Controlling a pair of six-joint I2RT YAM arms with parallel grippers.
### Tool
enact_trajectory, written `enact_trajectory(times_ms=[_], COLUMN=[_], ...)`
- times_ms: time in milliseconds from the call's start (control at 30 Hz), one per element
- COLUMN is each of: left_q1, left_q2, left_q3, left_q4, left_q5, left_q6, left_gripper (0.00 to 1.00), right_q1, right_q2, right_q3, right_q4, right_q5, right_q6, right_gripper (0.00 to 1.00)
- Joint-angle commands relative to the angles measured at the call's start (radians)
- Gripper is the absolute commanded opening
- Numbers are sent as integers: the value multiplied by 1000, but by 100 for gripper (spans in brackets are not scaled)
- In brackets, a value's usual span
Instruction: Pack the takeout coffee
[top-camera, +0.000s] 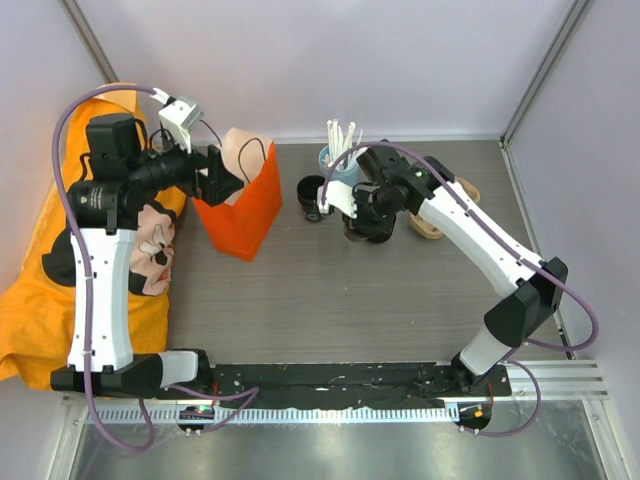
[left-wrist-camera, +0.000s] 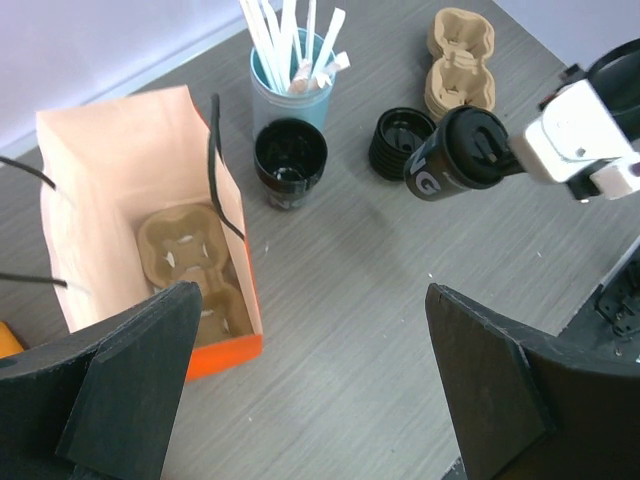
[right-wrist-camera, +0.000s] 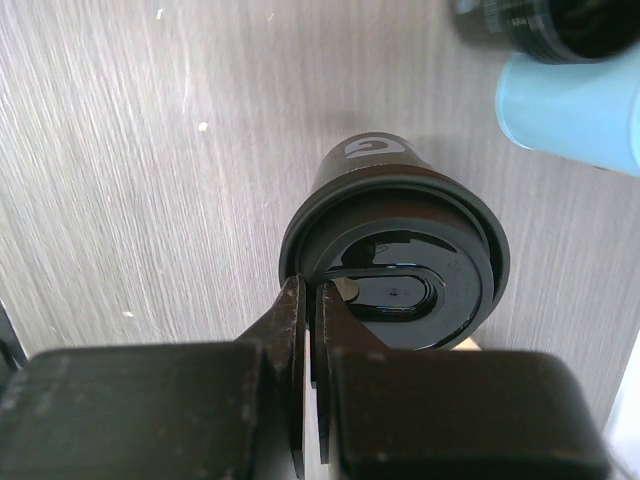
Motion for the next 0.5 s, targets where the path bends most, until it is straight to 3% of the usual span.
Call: enact_trajectory(times_ms=[0,200,467], left_q1=[5,-14,-86], left_q2=[57,148,235], left_q3=[57,86,89], left_q4=[82,124,210], left_q5=[11,-7,-153], left_q6=[18,32,130], left_gripper=[100,100,100], right_q1=[4,4,-2], right_q2=[-11,10,-30], right_q3=[148,345,421], right_q4=[-19,-39,-20], right_q5=[15,38,-30], right_q6=[149,251,264], right_gripper=[1,1,1])
